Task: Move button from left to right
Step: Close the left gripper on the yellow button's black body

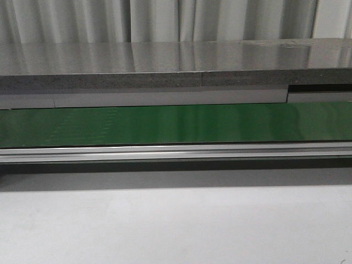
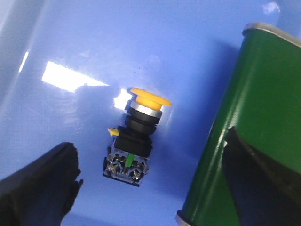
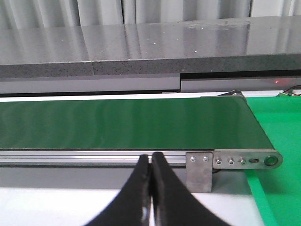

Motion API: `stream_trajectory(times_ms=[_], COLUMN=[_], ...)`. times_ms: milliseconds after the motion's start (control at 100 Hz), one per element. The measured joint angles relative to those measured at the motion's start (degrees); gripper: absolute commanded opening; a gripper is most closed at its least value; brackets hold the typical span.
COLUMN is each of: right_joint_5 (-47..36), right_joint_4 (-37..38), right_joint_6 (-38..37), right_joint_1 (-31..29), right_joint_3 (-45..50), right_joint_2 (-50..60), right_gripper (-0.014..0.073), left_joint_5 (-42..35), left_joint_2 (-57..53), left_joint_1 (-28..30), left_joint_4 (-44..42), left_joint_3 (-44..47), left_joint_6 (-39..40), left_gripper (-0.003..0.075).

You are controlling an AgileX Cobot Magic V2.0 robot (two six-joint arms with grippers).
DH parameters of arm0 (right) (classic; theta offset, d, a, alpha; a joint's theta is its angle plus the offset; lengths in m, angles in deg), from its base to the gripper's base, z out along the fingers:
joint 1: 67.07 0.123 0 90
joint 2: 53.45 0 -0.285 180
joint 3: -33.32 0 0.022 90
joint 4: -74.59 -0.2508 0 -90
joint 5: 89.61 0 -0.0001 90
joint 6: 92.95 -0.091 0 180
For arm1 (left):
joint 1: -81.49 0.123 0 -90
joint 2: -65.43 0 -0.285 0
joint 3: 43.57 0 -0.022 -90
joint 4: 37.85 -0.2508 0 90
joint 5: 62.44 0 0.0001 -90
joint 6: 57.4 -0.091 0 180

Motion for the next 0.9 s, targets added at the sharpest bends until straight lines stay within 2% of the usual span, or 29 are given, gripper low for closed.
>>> stream_trajectory(times_ms=[900], right_joint_5=[0.0], right_joint_4=[0.0], right_joint_6=[0.0], right_joint_1=[0.0], right_joint_3=[0.0], right_joint_2=[0.0], right_gripper=[-0.0067], left_joint_5=[-3.2], left_joint_2=[9.9], left_joint_1=[0.0], left_joint_4=[-0.2], left_joint_3=[-0.1], left_joint_6=[0.0], left_gripper=[0.0599])
